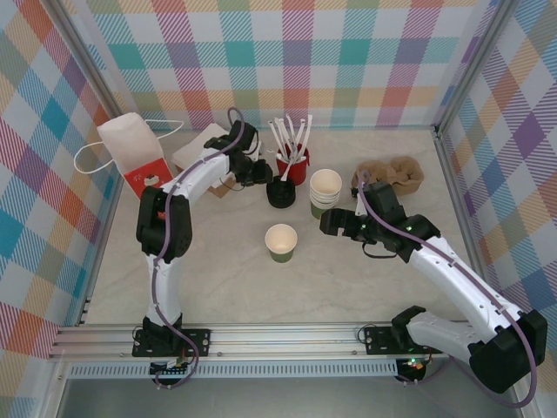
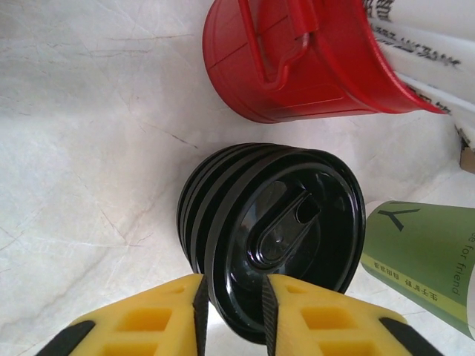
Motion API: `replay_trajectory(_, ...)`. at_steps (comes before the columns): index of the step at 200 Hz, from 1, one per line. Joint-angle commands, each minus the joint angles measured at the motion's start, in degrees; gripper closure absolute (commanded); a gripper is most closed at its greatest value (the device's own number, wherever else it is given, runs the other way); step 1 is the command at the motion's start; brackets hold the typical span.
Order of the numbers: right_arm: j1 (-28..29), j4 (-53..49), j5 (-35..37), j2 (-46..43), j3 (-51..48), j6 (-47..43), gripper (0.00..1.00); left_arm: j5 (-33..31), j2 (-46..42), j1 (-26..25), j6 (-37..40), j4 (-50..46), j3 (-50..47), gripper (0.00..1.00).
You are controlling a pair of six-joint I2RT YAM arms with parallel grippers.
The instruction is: Pack the takeout coffee
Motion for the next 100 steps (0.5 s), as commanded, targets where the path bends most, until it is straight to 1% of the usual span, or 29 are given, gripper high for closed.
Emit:
replay_trajectory(1, -0.39, 0.7, -0.71, -0.18, -0.37, 0.31, 0.06, 1.31, 1.81, 0.42, -0.18, -0.22, 0.8, 0.7)
replay_trajectory(43, -0.49, 0.7, -0.75, -0.26, -0.55, 0.25, 0.06, 2.14, 2.88, 0.36, -0.16, -0.3, 0.98, 0.7)
replay_trajectory(84, -0.49, 0.7, -0.74, -0.18, -0.6, 0.31, 0.06, 2.28, 3.18, 0.34, -0.1, -0.29, 1.11, 0.77)
replay_trajectory(100, -0.49, 0.7, -0.73, -0.18, -0.63, 0.31, 0.06, 2.35, 3.48, 0.32, 0.08, -0.41, 1.23, 0.78)
